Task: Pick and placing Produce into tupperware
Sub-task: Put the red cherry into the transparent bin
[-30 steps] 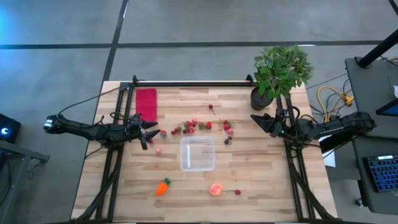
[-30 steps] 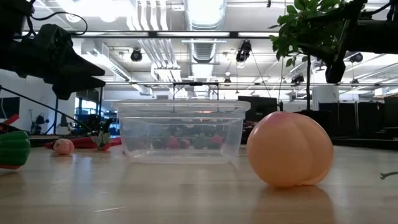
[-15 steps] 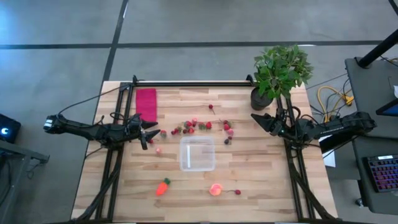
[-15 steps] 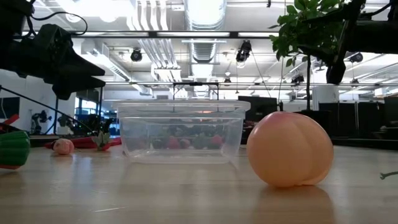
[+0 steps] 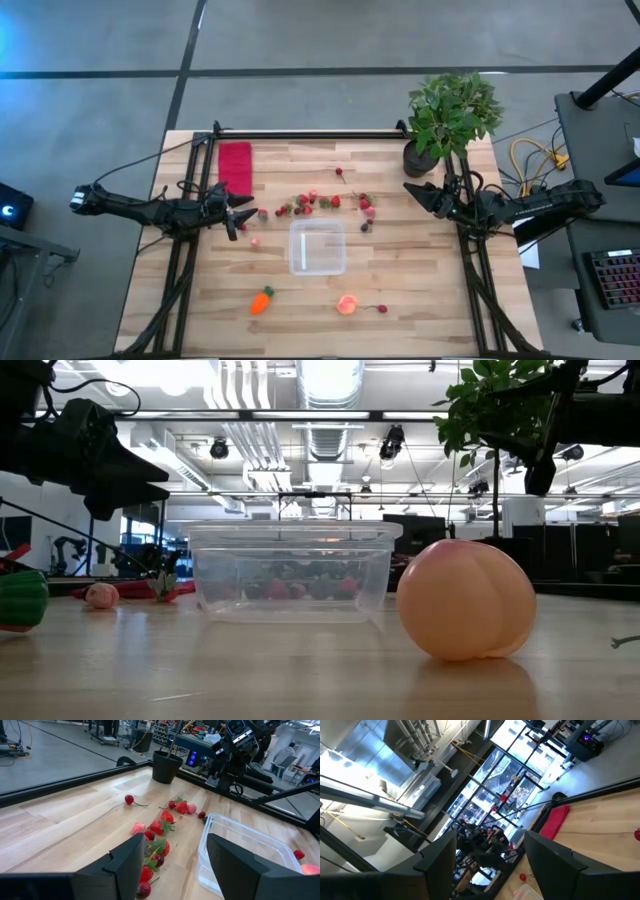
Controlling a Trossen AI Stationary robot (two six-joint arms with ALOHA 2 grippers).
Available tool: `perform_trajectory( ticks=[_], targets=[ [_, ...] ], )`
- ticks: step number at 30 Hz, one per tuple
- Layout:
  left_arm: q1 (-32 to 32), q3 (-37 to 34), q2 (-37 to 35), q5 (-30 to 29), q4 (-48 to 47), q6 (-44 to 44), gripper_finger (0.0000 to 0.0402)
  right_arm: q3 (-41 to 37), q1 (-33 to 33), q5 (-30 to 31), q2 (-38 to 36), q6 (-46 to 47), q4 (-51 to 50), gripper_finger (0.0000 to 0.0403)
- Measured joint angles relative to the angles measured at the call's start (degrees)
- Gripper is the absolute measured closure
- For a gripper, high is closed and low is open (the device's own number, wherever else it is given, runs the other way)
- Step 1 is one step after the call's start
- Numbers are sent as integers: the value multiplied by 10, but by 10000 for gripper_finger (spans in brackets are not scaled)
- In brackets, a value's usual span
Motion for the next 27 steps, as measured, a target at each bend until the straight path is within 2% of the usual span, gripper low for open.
perform_trajectory(
  ticks=[15,23,27],
  targets=[
    [0,0,0,0,0,0,199,0,0,0,-2,21,3,177],
    [0,0,0,0,0,0,199,0,0,1,-1,-23,3,177],
    [0,0,0,0,0,0,199,0,-1,33,-4,-27,11,177]
  ],
)
